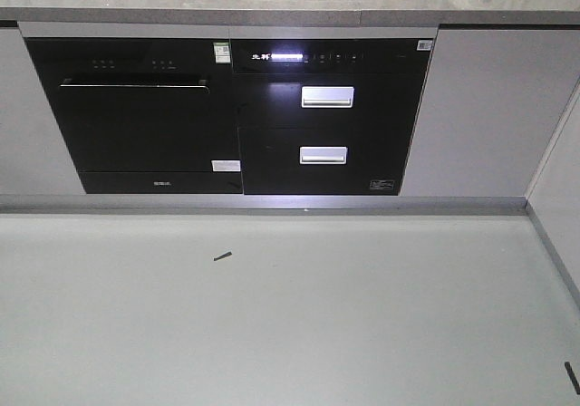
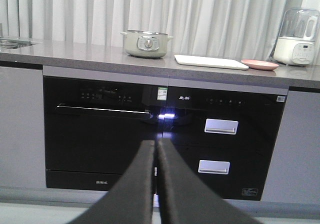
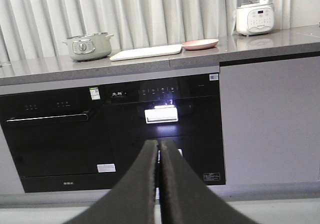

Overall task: Transfer vegetables to tray and serve
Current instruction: 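Drive the base forward toward the counter with the pot and tray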

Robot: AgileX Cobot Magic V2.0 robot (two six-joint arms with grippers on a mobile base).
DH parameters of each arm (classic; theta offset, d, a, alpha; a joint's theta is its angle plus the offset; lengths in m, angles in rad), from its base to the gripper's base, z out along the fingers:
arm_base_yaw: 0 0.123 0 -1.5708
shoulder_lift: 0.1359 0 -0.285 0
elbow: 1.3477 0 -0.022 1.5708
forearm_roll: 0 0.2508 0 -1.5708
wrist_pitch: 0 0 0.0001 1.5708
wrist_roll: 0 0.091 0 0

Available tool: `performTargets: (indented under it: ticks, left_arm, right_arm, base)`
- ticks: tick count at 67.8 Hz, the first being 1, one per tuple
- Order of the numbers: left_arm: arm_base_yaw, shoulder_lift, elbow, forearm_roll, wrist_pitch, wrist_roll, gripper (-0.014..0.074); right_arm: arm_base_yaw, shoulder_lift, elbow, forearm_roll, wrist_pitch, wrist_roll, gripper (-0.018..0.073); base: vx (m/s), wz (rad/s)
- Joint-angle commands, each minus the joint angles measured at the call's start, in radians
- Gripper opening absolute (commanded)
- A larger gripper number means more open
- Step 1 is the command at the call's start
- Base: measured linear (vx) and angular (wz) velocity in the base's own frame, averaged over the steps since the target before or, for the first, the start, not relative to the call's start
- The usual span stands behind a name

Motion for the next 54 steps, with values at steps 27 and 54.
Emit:
performTargets:
  ticks: [27,54]
  left_arm:
    - [0.001,-0.001,0.022,0.000,-0.075,-0.007,-0.0006]
    - [0.001,-0.001,0.022,0.000,-0.075,-0.007,-0.0006]
  right_arm:
    - [-0.004,-0.006,0.013,-0.009,-0.071,-0.002,-0.0003]
    - [-0.004,-0.006,0.013,-0.009,-0.070,-0.002,-0.0003]
  base:
    - [0.14,-0.05]
    - [0.14,-0.04]
